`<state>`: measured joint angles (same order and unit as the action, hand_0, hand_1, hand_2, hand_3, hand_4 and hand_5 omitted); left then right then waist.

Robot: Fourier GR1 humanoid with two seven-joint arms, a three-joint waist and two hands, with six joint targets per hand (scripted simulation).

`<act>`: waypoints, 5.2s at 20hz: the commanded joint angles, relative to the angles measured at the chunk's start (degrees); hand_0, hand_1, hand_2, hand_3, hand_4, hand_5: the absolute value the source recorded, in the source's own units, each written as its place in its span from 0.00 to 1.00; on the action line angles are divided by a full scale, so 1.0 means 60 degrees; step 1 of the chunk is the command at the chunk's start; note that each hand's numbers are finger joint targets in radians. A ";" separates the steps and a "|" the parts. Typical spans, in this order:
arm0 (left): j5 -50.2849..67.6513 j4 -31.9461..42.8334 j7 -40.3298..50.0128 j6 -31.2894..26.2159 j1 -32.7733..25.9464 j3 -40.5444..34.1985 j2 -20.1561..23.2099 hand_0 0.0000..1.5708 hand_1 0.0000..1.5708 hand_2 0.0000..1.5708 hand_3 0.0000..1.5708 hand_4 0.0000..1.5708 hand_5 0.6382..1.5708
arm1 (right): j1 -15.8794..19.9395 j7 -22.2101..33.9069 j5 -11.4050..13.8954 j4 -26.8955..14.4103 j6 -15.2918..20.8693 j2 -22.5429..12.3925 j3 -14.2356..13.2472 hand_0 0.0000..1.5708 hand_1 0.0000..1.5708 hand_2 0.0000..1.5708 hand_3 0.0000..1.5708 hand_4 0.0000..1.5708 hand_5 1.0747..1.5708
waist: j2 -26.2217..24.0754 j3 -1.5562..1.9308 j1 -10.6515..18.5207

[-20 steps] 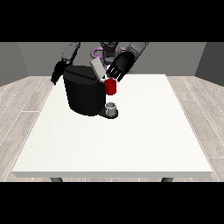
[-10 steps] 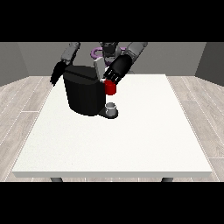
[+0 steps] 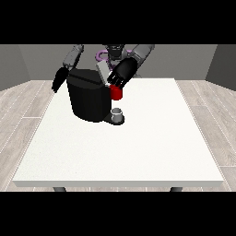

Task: Insert the coffee pod into the coffee machine and close the lid

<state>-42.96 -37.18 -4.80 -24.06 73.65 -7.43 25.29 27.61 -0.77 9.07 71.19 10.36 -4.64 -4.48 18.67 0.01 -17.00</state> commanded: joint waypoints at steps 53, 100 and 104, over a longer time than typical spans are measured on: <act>-0.1737 0.0274 -0.1803 0.2420 0.0148 0.0392 0.0858 0.00 0.00 0.35 0.29 0.00 1.00 | 0.0286 0.0338 0.0389 0.0248 0.0196 -0.0086 0.0194 0.00 0.00 0.00 0.00 0.05 1.00 | 0.0693 0.0002 -0.0336; 0.4739 -0.2197 -0.1070 0.0559 -0.7680 -0.1314 -0.4213 0.00 0.00 0.00 0.00 0.23 1.00 | -0.1514 0.0649 -0.1186 -0.0276 -0.1556 -0.0982 -0.0871 0.00 0.00 0.00 0.00 0.07 1.00 | -0.5532 0.0004 0.4967; 0.5433 -0.2634 -0.1252 0.1510 -0.7763 -0.0339 -0.4213 0.00 0.00 0.00 0.00 0.23 1.00 | -0.0129 0.0819 -0.1888 -0.0934 -0.1753 -0.1083 -0.1415 0.00 0.00 0.00 0.00 0.05 1.00 | -0.4667 0.0002 0.5000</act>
<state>-13.01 -49.33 -13.46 -16.94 27.73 -12.79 0.24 22.68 3.98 0.19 68.36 -0.38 -11.48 -10.79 -12.29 0.03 11.86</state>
